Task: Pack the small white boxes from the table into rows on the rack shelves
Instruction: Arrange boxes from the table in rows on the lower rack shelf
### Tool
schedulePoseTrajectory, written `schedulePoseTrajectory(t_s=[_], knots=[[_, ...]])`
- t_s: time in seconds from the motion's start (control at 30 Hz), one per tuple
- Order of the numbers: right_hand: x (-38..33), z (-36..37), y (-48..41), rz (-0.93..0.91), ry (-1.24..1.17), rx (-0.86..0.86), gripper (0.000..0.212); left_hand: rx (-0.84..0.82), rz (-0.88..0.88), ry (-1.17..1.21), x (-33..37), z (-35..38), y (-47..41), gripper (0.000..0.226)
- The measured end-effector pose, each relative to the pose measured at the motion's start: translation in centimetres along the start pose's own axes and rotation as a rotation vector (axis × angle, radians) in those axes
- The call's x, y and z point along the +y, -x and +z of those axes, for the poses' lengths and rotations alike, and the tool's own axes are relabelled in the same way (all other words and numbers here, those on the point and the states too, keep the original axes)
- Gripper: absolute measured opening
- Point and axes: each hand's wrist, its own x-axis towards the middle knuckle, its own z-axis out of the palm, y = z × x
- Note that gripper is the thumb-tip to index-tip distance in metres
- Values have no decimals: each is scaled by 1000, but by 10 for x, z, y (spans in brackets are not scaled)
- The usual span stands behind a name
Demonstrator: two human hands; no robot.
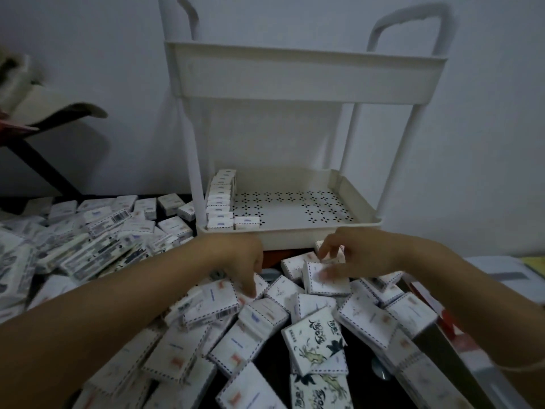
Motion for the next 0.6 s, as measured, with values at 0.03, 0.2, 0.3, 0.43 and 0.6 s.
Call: schedulePoseTrajectory(t_s=[0.03, 0.2, 0.3, 0.43, 0.6], knots=[[2, 2, 3, 0, 18, -14, 50, 20, 8, 28, -3, 1, 0, 46], [0, 12, 3, -14, 6, 93, 48, 141, 30, 124, -15, 3, 4, 44], [0, 12, 3, -51, -100, 159, 42, 275, 58, 228, -21, 1, 8, 40], [-4, 10, 1, -114, -385, 249, 32, 284, 105, 487, -28, -6, 17, 34], [-16, 12, -7, -167, -618, 379, 24, 360, 84, 773, -35, -10, 21, 31]])
